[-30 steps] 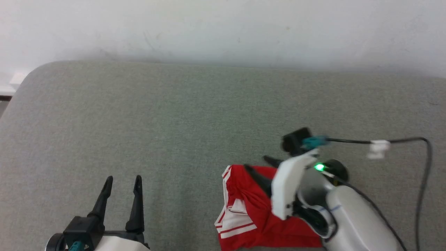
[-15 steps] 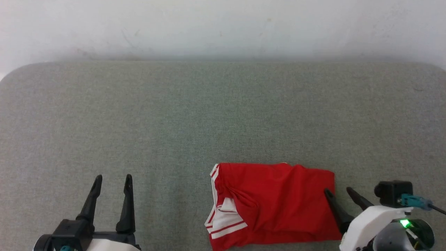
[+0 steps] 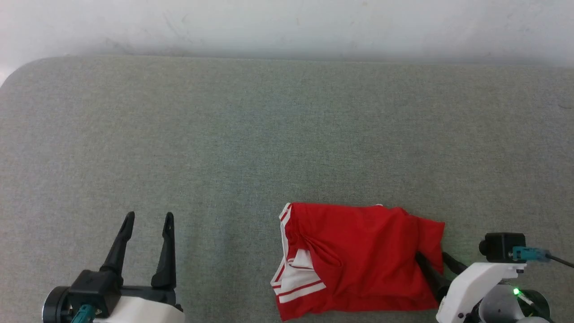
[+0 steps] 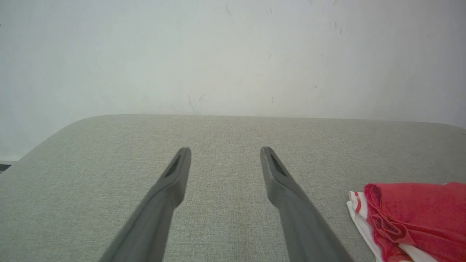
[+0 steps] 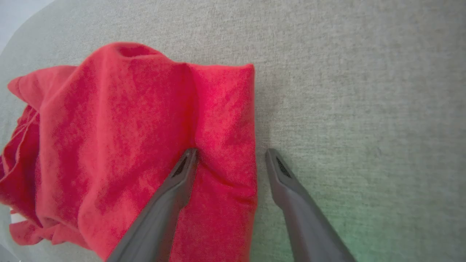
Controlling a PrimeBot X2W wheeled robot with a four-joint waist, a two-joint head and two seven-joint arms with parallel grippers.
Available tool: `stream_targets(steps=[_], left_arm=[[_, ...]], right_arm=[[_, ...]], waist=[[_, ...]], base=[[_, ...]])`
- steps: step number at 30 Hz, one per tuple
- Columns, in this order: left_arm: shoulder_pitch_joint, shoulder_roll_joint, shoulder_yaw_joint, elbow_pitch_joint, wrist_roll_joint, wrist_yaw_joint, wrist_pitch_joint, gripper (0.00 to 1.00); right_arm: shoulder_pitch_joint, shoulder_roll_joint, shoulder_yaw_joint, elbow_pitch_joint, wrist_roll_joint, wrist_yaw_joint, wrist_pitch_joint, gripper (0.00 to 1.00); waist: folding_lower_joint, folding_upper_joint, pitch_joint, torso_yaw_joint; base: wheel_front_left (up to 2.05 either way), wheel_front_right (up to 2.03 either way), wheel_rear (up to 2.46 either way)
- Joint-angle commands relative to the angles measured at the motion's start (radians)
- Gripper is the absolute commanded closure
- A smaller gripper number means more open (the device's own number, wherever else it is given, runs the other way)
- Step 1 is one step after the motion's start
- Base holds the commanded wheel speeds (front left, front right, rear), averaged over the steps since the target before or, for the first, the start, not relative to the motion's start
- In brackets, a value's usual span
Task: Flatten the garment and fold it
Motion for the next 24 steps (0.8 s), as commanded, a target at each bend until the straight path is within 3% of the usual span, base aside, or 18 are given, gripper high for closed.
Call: stream_targets(steps=[1,2,3,4,5,12,20,24], left_arm=[[-0.017,0.004,-0.002,-0.004,0.005,-0.004,0.001,0.00],[-0.021,0.005,-0.006,-0.003,0.005,-0.005,0.002,0.00],[-0.023,0.005,-0.009,-0.003,0.005,-0.006,0.003,0.00],[-0.023,0.005,-0.009,-0.003,0.005,-0.006,0.003,0.00],[-0.026,0.006,-0.013,-0.001,0.006,-0.006,0.005,0.00],[-0.021,0.009,-0.020,0.006,0.007,-0.003,0.008,0.00],[0.001,0.009,-0.029,-0.001,0.009,0.006,0.011,0.00],[0.009,0.010,-0.029,-0.007,0.006,0.011,0.013,0.00]], right_arm=[[-0.010,0.002,0.004,0.007,0.006,-0.001,0.005,0.00],[-0.020,0.002,0.012,0.032,0.010,-0.001,0.027,0.00],[-0.026,0.002,0.014,0.045,0.013,-0.001,0.039,0.10],[-0.026,0.002,0.014,0.045,0.013,-0.001,0.039,0.10],[-0.037,0.002,0.012,0.061,0.009,-0.001,0.050,1.00],[-0.051,0.002,-0.003,0.053,-0.032,-0.001,0.072,1.00],[-0.075,0.001,0.003,0.000,-0.121,-0.001,0.100,1.00],[-0.116,-0.048,0.011,-0.012,-0.160,-0.001,0.135,1.00]], waist=[[0.0000,-0.0001,0.001,0.003],[0.0000,-0.0001,0.002,0.007],[0.0000,-0.0001,0.003,0.009],[0.0000,-0.0001,0.003,0.009],[0.0000,-0.0001,0.002,0.012],[0.0000,-0.0001,-0.027,0.004],[0.0000,-0.0001,-0.089,-0.051],[0.0000,-0.0001,-0.102,-0.089]], base=[[0.00,0.00,0.00],[0.00,0.00,0.00],[0.00,0.00,0.00],[0.00,0.00,0.00],[0.00,0.00,0.00],[0.00,0.00,0.00],[0.00,0.00,0.00],[0.00,0.00,0.00]])
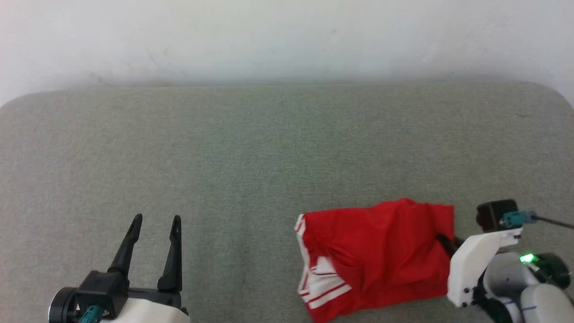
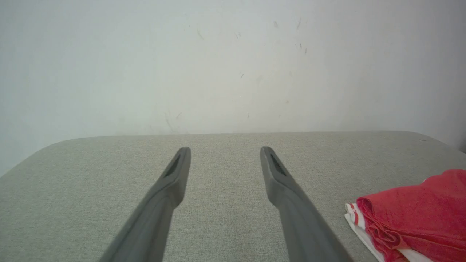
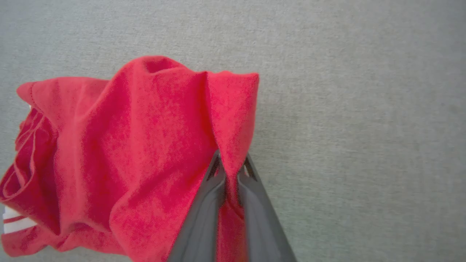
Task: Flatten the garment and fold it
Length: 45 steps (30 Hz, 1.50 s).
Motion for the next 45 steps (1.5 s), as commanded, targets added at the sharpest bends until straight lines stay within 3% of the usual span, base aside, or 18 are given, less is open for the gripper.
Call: stream_targets(steps=[1,10,18,27,37,38,39,40,45], left_arm=[[0.010,0.006,0.001,-0.004,0.003,0.006,0.003,0.00],[0.013,0.016,0.009,-0.033,0.002,0.021,0.010,0.00],[-0.034,0.030,0.010,-0.062,0.008,0.018,0.012,0.00],[-0.105,0.052,0.007,-0.082,0.020,0.002,0.017,0.00],[-0.167,0.043,0.029,-0.123,0.019,-0.034,-0.021,0.00],[-0.170,0.043,0.032,-0.124,0.020,-0.039,-0.022,0.00],[-0.173,0.043,0.035,-0.125,0.020,-0.044,-0.023,0.00],[-0.176,0.041,0.038,-0.126,0.019,-0.049,-0.024,0.00],[-0.175,0.024,0.055,-0.114,-0.007,-0.067,-0.025,0.00]], right_arm=[[-0.020,-0.018,-0.004,-0.004,-0.008,-0.001,0.003,1.00],[-0.133,-0.226,-0.015,0.043,-0.066,-0.001,0.066,1.00],[-0.240,-0.342,-0.054,0.087,-0.117,-0.001,0.072,1.00],[-0.311,-0.387,-0.129,0.165,-0.218,-0.001,0.033,1.00],[-0.345,-0.338,-0.219,0.227,-0.292,-0.001,-0.027,1.00],[-0.347,-0.331,-0.226,0.230,-0.299,-0.001,-0.032,0.93],[-0.351,-0.325,-0.237,0.235,-0.305,-0.001,-0.039,0.62],[-0.355,-0.318,-0.246,0.240,-0.312,-0.001,-0.048,0.00],[-0.370,-0.292,-0.268,0.270,-0.344,-0.001,-0.079,0.00]], waist=[[0.0001,0.0000,-0.018,-0.033],[0.0001,0.0000,0.006,-0.109],[0.0001,0.0000,0.096,-0.150],[0.0001,0.0000,0.187,-0.159],[0.0001,0.0000,0.273,-0.147],[0.0001,0.0000,0.279,-0.147],[0.0001,0.0000,0.284,-0.147],[0.0001,0.0000,0.287,-0.147],[0.0001,0.0000,0.290,-0.152]], base=[[0.00,0.00,0.00],[0.00,0.00,0.00],[0.00,0.00,0.00],[0.00,0.00,0.00],[0.00,0.00,0.00],[0.00,0.00,0.00],[0.00,0.00,0.00],[0.00,0.00,0.00],[0.00,0.00,0.00]])
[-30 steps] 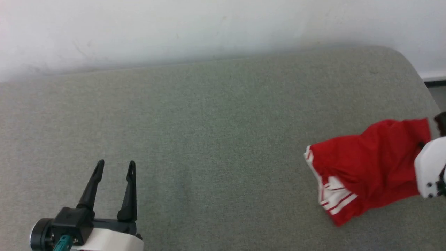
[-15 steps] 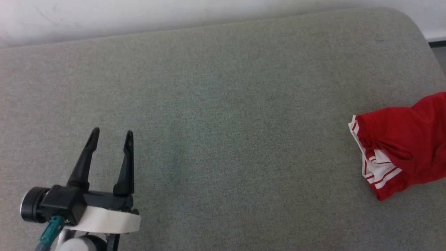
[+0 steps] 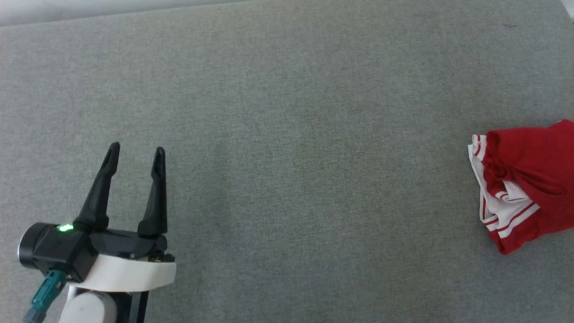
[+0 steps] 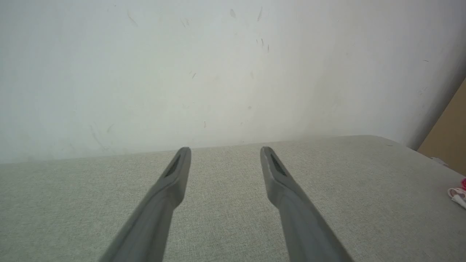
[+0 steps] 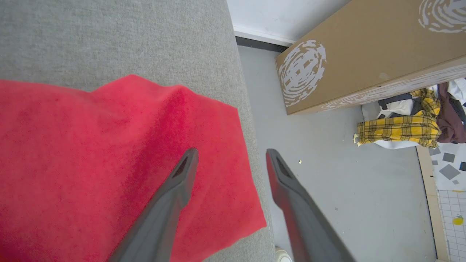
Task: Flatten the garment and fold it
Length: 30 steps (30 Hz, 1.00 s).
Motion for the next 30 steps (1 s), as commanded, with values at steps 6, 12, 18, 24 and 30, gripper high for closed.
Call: stream_targets(steps=[6,12,18,24,30], left_arm=[[0.005,-0.022,0.020,0.015,-0.037,-0.005,-0.004,0.00],[0.028,-0.035,0.013,0.023,-0.070,-0.024,-0.003,0.00],[0.067,-0.049,0.012,0.038,-0.070,-0.021,-0.004,0.00],[0.119,-0.063,0.023,0.051,-0.066,-0.005,-0.004,0.00],[0.169,-0.076,0.032,0.063,-0.051,0.015,-0.004,0.00]], right_arm=[[-0.015,0.014,-0.015,0.025,-0.014,-0.001,-0.029,0.00],[0.003,0.035,-0.028,0.012,0.020,-0.001,-0.073,0.00],[0.051,0.081,-0.030,-0.069,0.114,-0.001,-0.130,0.00],[0.119,0.133,-0.026,-0.206,0.178,-0.001,-0.208,0.00],[0.216,0.191,0.045,-0.332,0.247,-0.001,-0.303,0.00]], waist=[[-0.0002,0.0000,-0.038,-0.002],[-0.0002,0.0000,-0.099,0.008],[-0.0002,0.0000,-0.190,0.021],[-0.0002,0.0000,-0.263,0.028],[-0.0002,0.0000,-0.334,0.035]], base=[[0.00,0.00,0.00],[0.00,0.00,0.00],[0.00,0.00,0.00],[0.00,0.00,0.00],[0.00,0.00,0.00]])
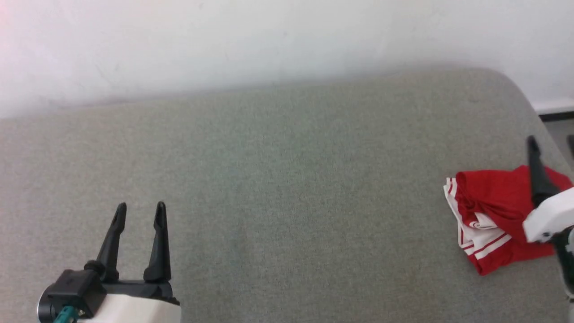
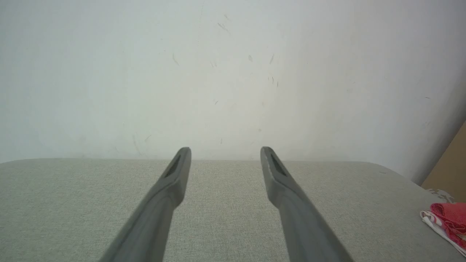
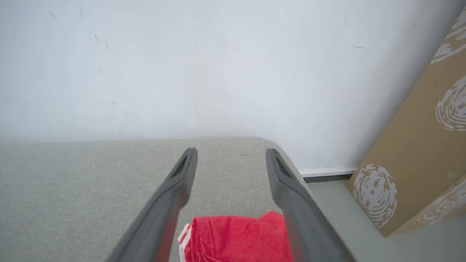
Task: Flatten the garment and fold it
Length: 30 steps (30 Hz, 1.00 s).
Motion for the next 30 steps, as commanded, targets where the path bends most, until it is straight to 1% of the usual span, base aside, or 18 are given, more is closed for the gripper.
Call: stream_targets(steps=[1,5,10,14,20,23,28,30], left_arm=[[0.009,-0.003,0.003,0.002,0.005,0.004,-0.004,0.00],[0.023,-0.015,-0.006,0.015,0.011,0.011,-0.005,0.00],[0.057,-0.028,-0.022,0.047,0.031,0.038,0.003,0.00],[0.080,-0.029,-0.038,0.071,0.044,0.050,0.012,0.00],[0.125,-0.051,-0.046,0.084,0.039,0.061,0.006,0.00],[0.147,-0.057,-0.049,0.088,0.042,0.061,0.003,0.00],[0.154,-0.060,-0.056,0.095,0.052,0.056,-0.001,0.00],[0.152,-0.058,-0.061,0.096,0.056,0.047,-0.002,0.00]], right_arm=[[0.011,0.006,0.006,-0.008,0.008,-0.001,-0.009,0.00],[0.063,0.043,0.054,-0.058,0.029,-0.001,-0.053,0.00],[0.127,0.088,0.118,-0.078,0.025,-0.001,-0.101,0.00],[0.183,0.108,0.172,-0.059,0.003,-0.001,-0.130,0.00],[0.261,0.135,0.198,-0.022,-0.053,-0.001,-0.203,0.00],[0.284,0.143,0.225,0.005,-0.088,-0.001,-0.228,0.00],[0.305,0.152,0.228,0.037,-0.118,-0.001,-0.268,0.00],[0.310,0.154,0.225,0.046,-0.123,-0.001,-0.280,0.00]], waist=[[0.0003,0.0000,-0.047,0.009],[0.0003,0.0000,-0.085,0.017],[0.0003,0.0000,-0.120,0.024],[0.0003,0.0000,-0.145,0.031],[0.0003,0.0000,-0.180,0.042],[0.0003,0.0000,-0.185,0.044],[0.0003,0.0000,-0.187,0.054],[0.0003,0.0000,-0.187,0.057]], base=[[0.00,0.00,0.00],[0.00,0.00,0.00],[0.00,0.00,0.00],[0.00,0.00,0.00],[0.00,0.00,0.00],[0.00,0.00,0.00],[0.00,0.00,0.00],[0.00,0.00,0.00]])
